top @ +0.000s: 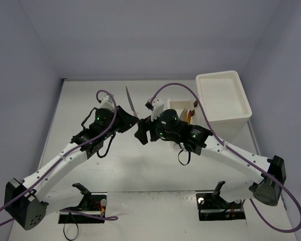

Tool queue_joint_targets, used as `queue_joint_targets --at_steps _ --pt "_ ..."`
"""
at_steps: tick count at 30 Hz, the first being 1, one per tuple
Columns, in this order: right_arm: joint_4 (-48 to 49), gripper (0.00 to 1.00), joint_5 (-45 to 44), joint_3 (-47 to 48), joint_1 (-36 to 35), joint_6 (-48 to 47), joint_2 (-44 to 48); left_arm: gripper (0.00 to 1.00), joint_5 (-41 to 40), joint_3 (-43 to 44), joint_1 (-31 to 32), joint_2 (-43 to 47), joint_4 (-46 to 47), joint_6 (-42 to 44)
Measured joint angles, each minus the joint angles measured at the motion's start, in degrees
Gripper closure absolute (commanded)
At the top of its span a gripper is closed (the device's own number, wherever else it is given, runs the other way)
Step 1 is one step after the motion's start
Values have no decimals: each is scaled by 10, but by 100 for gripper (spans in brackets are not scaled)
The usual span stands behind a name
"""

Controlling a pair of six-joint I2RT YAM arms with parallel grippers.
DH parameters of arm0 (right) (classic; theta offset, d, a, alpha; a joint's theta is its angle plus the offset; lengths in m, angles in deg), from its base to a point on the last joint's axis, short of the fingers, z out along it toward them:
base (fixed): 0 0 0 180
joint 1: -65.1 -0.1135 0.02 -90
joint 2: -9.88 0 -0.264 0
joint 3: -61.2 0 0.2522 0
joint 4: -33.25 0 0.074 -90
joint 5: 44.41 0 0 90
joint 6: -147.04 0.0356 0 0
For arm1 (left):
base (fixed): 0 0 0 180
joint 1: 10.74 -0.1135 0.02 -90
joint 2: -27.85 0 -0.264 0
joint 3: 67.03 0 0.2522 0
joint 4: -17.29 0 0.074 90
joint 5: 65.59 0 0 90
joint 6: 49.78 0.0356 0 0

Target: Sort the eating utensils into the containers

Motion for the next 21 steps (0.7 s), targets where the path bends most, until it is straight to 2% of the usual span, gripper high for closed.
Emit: queue_joint_targets --at_steps 5,13,17,21 --pt "0 37 -28 0 0 3 -11 100 -14 -1 9 26 5 -10" --pt "0 53 -55 8 -1 10 -33 100 -26 -12 29 43 11 -13" --pt "2 66 -57 21 -3 11 -46 100 -28 -23 37 42 9 -13" --pt "3 73 -60 24 -6 12 -51 100 -33 -23 40 42 9 -13"
